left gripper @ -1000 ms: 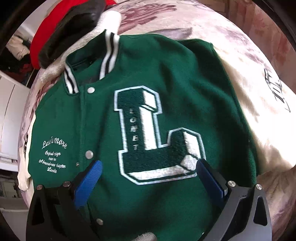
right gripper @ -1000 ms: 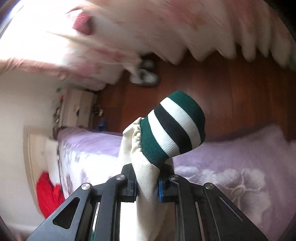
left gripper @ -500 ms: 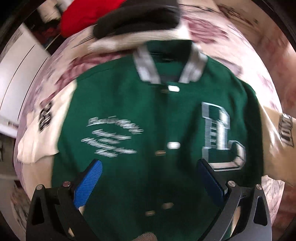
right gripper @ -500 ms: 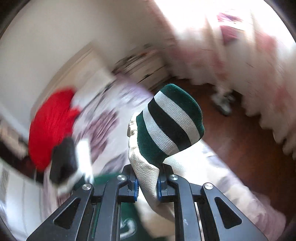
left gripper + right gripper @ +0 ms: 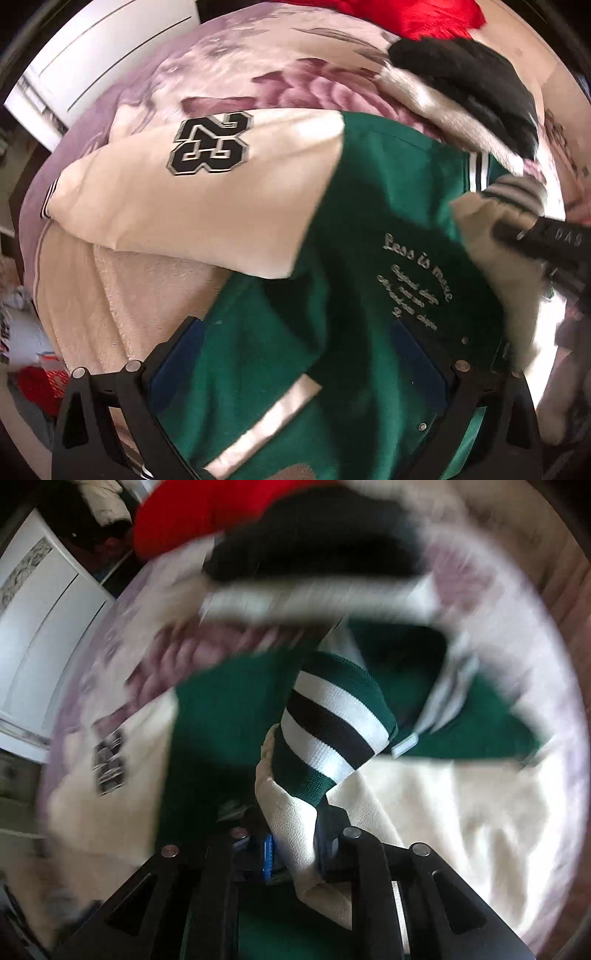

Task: Fold large clothes
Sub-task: 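Lift the held sleeve and carry it across the jacket body with the right gripper, then lay the sleeve across the jacket front and open the right gripper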

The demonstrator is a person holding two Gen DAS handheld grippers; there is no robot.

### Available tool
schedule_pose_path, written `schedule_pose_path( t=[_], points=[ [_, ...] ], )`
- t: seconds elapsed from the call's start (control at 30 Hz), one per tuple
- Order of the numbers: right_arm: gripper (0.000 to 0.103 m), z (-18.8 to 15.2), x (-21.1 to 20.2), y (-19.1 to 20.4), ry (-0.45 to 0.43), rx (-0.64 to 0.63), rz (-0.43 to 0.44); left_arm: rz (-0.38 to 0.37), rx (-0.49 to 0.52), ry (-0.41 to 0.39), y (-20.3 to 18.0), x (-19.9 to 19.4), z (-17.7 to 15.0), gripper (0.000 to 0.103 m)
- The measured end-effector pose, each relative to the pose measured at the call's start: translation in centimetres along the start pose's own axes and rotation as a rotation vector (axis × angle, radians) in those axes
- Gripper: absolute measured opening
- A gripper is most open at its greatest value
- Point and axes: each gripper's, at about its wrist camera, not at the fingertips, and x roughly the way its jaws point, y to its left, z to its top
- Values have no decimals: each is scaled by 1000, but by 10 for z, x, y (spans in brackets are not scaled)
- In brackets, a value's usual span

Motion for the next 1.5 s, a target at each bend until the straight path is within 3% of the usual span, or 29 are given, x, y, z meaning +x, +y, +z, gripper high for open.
schedule_pose_path(
  t=[0.1, 0.2, 0.23, 0.43, 0.53, 0.63, 0.77, 0.9, 1.03, 1.07, 1.1, 1.13, 1.17, 1.27, 1.33, 1.4, 1.5],
  points=[
    [26, -9, -12, -37, -7, 127, 130, -61, 40, 0, 5, -17, -2, 103],
    [44, -37, -62, -59, -60, 197, 181, -128, 114, 9, -1, -41, -9, 103],
    [53, -47, -81, -68, -75, 223, 185, -144, 132, 8, -2, -50, -12, 103],
    [60, -105, -173, -105, -77, 327, 98, -204, 117, -2, 9, -91, -14, 103],
    [62, -125, -185, -113, -47, 385, 73, -192, 65, 15, 28, -92, -8, 103],
    [62, -135, -160, -115, 47, 470, 115, -125, 23, -5, 56, -85, -3, 103],
    [62, -140, -89, -107, 142, 600, 218, 53, 40, 3, 89, -43, -1, 103],
    [62, -139, 9, -101, 203, 878, 374, 180, 53, 11, 115, -6, 6, 103],
    [62, -133, 62, -101, 134, 1103, 442, 220, 31, 18, 134, 12, 18, 103],
    [52, -131, 68, -99, 88, 1140, 456, 226, 26, 20, 139, 16, 21, 103],
    [38, -129, 69, -97, 59, 1148, 440, 233, 27, 22, 141, 18, 22, 103],
    [12, -122, 67, -89, 31, 1116, 415, 239, 25, 21, 144, 20, 24, 103],
    [5, -115, 61, -81, 0, 1064, 399, 245, 23, 15, 147, 20, 25, 103],
    [4, -90, 27, -41, -130, 858, 362, 252, 20, 17, 153, 22, 26, 103],
    [3, -79, 18, -17, -152, 773, 385, 263, 20, 26, 157, 26, 26, 103],
    [1, -69, 31, 4, -66, 684, 366, 272, 28, 39, 158, 29, 26, 103],
    [2, -73, 72, 18, 184, 613, 245, 269, 35, 34, 161, 28, 29, 103]
  ],
)
